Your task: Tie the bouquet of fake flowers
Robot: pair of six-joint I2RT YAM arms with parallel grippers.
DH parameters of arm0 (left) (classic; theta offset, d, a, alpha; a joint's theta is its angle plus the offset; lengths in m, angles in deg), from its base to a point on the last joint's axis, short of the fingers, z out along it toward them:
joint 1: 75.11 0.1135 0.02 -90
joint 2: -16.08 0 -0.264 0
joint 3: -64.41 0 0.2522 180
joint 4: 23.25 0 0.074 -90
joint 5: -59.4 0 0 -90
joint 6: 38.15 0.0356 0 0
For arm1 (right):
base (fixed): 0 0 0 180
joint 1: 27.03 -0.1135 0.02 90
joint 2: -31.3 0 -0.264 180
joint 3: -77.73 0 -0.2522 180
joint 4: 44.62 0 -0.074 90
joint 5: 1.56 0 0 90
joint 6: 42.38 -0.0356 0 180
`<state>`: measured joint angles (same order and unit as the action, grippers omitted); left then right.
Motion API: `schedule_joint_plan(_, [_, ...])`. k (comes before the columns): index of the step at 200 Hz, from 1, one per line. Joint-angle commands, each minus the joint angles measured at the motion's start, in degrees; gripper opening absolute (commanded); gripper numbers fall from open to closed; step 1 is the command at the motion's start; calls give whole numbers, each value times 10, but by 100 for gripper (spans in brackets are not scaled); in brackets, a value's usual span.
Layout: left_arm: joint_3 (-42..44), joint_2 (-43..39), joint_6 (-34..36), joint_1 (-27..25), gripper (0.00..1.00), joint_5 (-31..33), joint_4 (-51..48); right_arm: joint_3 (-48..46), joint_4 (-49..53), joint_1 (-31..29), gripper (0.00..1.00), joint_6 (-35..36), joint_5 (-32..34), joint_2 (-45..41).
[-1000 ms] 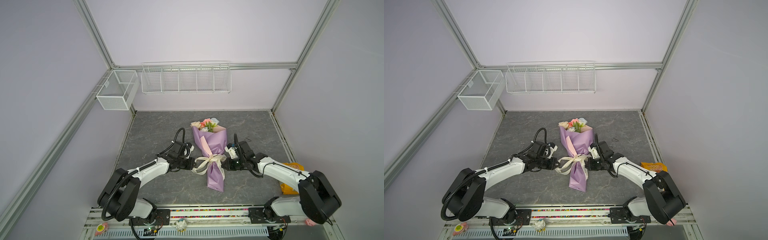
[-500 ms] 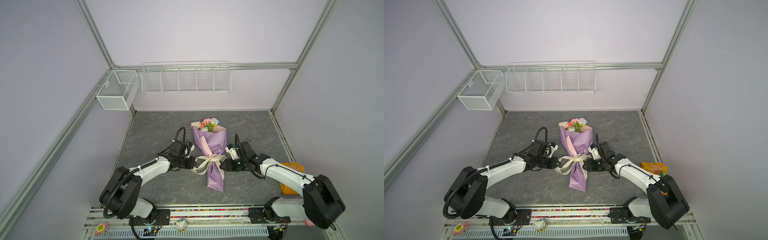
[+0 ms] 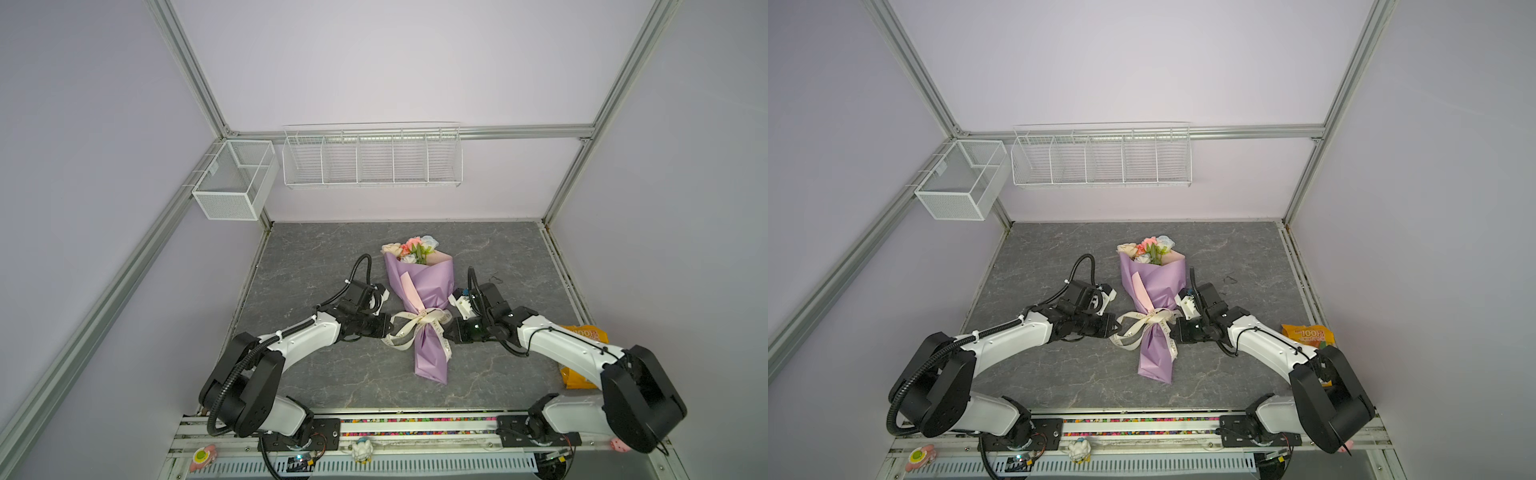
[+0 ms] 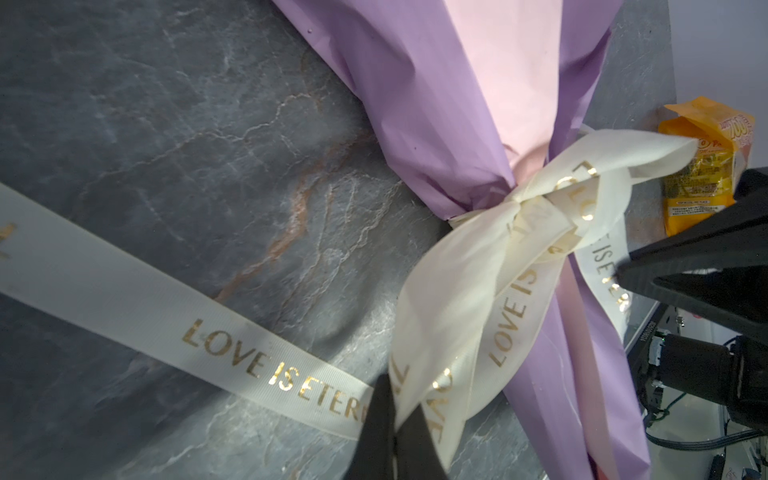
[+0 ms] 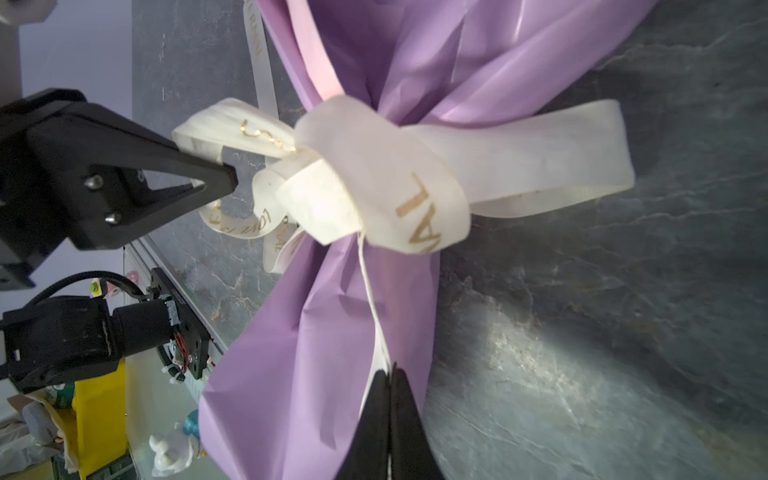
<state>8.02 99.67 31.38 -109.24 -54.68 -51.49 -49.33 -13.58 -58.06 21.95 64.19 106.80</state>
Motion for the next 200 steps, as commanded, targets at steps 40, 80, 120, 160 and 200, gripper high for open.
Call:
schedule_joint_plan(40, [-24, 5, 8, 3, 0, -2, -6, -40, 41, -22, 6, 4, -53, -55])
schedule_joint_plan(80, [-31, 13, 7, 3, 0, -5, -3, -59, 71, -44, 6, 7, -66, -91])
schedule_joint_plan(120, [-33, 15, 10, 3, 0, -6, -6, -37, 109, -51, 13, 53, -98, -89])
schedule_joint_plan(160, [-34, 13, 13, 3, 0, -6, -11, 18, 173, -34, 52, 61, 103, -151])
schedule_joint_plan(200, [-41, 15, 20, 2, 0, -8, -19, 15, 88, 19, 57, 147, 267, -173])
